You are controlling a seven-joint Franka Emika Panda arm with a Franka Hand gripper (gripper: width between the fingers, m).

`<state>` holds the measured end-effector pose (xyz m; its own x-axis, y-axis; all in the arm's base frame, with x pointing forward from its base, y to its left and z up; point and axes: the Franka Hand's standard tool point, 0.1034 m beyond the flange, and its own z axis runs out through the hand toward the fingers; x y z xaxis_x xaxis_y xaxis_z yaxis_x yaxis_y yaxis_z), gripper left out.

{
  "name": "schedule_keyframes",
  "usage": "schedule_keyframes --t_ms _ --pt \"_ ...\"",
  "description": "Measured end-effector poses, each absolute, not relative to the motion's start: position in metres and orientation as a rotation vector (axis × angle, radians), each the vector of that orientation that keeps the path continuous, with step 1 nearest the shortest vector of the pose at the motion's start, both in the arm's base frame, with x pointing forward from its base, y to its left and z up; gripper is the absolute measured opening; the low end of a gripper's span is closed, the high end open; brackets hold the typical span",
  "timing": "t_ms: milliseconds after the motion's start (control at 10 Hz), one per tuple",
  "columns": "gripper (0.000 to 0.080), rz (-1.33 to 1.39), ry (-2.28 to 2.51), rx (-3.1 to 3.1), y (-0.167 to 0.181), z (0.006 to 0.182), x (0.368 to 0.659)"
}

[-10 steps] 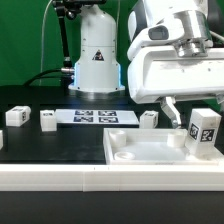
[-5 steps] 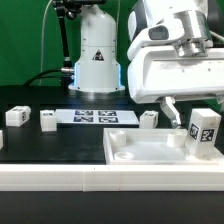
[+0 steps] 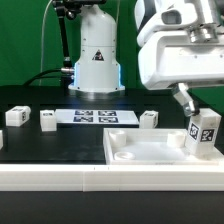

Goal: Assemble one leg

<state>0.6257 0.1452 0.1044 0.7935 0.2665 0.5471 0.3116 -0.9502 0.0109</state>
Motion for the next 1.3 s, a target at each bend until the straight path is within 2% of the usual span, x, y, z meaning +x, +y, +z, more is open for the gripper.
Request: schedule_keyframes --t_ms 100,500,800,1000,1300 --pt "0.0649 -0.784 -0.484 -2.919 0.145 0.098 0.625" --pt "0.0649 -0.468 -0.485 -2.977 0.143 0.101 0.631" --pt "0.0649 -0.186 -0.476 -3.004 0.136 0.097 0.619" --pt "0.0649 -0.23 -0.425 -3.012 0.124 0.095 0.623" --pt "0.0649 -0.211 -0.433 -3.013 0.125 0.093 0.621"
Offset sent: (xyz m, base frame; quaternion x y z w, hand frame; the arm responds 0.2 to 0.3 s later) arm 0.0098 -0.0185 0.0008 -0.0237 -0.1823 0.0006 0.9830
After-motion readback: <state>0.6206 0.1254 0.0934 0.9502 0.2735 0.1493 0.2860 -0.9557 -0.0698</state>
